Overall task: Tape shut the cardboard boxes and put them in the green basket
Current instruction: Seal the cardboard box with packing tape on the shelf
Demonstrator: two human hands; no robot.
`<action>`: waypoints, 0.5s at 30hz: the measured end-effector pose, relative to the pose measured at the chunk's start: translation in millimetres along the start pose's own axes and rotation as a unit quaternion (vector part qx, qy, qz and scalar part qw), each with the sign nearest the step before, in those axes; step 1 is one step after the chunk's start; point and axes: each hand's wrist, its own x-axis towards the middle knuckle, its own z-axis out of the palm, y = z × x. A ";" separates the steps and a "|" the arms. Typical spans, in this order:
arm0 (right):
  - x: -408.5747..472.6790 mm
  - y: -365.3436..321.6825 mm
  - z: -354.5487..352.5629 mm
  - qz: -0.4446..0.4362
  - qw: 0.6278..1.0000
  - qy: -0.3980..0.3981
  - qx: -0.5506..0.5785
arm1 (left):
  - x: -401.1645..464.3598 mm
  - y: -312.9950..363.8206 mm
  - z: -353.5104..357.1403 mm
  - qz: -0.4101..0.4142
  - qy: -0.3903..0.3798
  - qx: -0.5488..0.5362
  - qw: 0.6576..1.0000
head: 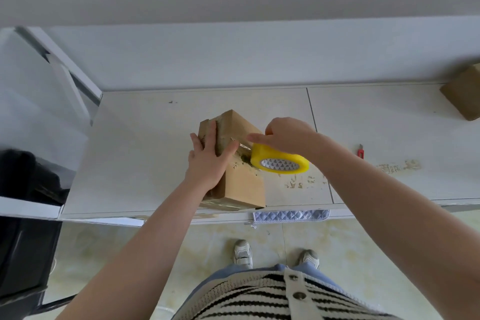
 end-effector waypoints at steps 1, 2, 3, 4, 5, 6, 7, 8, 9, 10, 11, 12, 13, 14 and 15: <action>-2.5 2.7 -4.7 -0.013 0.999 -0.018 0.022 | 0.0 -3.1 -1.9 -0.001 0.008 -0.025 1.000; -6.2 7.0 -10.3 -0.024 0.997 -0.038 0.057 | -0.3 -6.5 -3.9 0.002 0.015 -0.054 0.998; -10.5 12.0 -16.4 -0.033 0.993 -0.053 0.096 | -0.3 -9.4 -5.4 0.009 0.019 -0.090 0.996; -14.4 17.2 -22.6 -0.041 0.990 -0.059 0.124 | 0.0 -11.3 -6.1 0.019 0.016 -0.133 0.991; -17.8 21.1 -28.7 -0.048 0.989 -0.053 0.131 | 0.0 -11.2 -4.4 0.029 0.005 -0.170 0.985; -20.2 23.8 -34.8 -0.052 0.991 -0.035 0.120 | -1.3 -9.7 0.2 0.040 -0.013 -0.198 0.979; -21.1 25.9 -41.3 -0.055 0.993 -0.010 0.109 | -3.1 -6.0 7.2 0.048 -0.034 -0.229 0.972; -21.1 28.4 -47.5 -0.055 0.992 0.012 0.110 | -4.4 -1.6 14.6 0.046 -0.053 -0.277 0.958; -21.7 31.2 -53.5 -0.054 0.991 0.016 0.123 | -4.5 2.9 21.7 0.033 -0.065 -0.335 0.939; -22.7 34.2 -58.2 -0.056 0.989 0.001 0.140 | -3.6 6.9 27.5 0.015 -0.068 -0.392 0.918; -24.6 36.3 -61.3 -0.059 0.986 -0.030 0.154 | -1.7 9.2 32.2 -0.001 -0.063 -0.437 0.897; -26.5 38.1 -61.4 -0.063 0.984 -0.065 0.155 | 0.8 8.7 36.4 -0.008 -0.055 -0.459 0.887; -28.5 39.2 -58.3 -0.063 0.984 -0.089 0.141 | 2.7 6.5 39.9 -0.007 -0.048 -0.455 0.889; -29.7 39.6 -53.4 -0.060 0.986 -0.096 0.123 | 3.9 3.1 42.5 0.002 -0.048 -0.435 0.899; -30.0 39.6 -48.0 -0.055 0.988 -0.089 0.111 | 4.7 -0.7 44.4 0.014 -0.051 -0.414 0.909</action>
